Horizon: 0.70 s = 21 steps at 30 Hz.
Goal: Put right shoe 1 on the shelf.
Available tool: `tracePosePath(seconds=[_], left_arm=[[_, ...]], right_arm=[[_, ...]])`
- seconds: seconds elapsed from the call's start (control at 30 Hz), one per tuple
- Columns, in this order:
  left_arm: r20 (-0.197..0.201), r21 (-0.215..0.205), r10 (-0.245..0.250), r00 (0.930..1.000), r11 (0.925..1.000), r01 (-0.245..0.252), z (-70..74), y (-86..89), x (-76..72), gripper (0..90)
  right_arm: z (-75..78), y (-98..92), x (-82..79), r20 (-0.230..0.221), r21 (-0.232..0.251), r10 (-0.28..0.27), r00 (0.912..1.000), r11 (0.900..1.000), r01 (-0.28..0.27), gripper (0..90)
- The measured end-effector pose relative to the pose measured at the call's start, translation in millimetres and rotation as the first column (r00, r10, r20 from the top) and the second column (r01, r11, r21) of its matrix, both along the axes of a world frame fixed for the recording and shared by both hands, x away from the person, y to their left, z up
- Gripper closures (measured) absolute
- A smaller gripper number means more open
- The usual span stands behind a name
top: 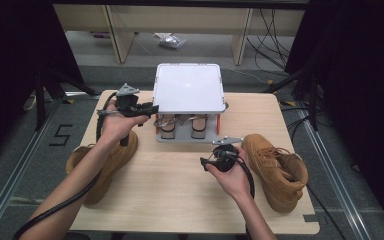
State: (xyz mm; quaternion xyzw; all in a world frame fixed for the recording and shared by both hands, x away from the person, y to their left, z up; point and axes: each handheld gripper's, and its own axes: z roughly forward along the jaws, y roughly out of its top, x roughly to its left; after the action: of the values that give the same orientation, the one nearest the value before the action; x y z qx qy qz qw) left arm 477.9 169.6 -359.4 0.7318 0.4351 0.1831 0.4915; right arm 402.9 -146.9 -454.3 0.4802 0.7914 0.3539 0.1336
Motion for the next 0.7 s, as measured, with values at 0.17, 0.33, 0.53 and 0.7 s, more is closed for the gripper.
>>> tracePosePath(seconds=[0.17, 0.33, 0.53, 0.7], left_arm=[[0.006, -0.012, 0.03, 0.9995, 0.9995, -0.03, 1.7, 20.0, -13.6, 58.3], [0.009, -0.011, 0.041, 0.9991, 0.9991, -0.041, 2.5, 34.3, -25.0, 57.4], [0.007, -0.026, 0.062, 0.9981, 0.9978, -0.061, 1.1, 46.1, -29.8, 56.8], [-0.005, -0.026, 0.061, 0.9981, 0.9978, -0.061, -3.5, 48.7, -31.4, 56.9]], right_arm=[[-12.6, -0.6, -12.7, 0.008, 0.023, 0.036, 0.9993, 0.999, -0.036, 35.7], [-10.6, -1.3, -20.1, 0.037, 0.063, 0.044, 0.9984, 0.997, -0.046, 35.0], [-11.4, -4.6, -22.7, 0.015, 0.095, 0.047, 0.9988, 0.994, -0.048, 32.5], [-12.4, -4.4, -24.8, -0.01, 0.128, 0.047, 0.9988, 0.991, -0.046, 36.1]])
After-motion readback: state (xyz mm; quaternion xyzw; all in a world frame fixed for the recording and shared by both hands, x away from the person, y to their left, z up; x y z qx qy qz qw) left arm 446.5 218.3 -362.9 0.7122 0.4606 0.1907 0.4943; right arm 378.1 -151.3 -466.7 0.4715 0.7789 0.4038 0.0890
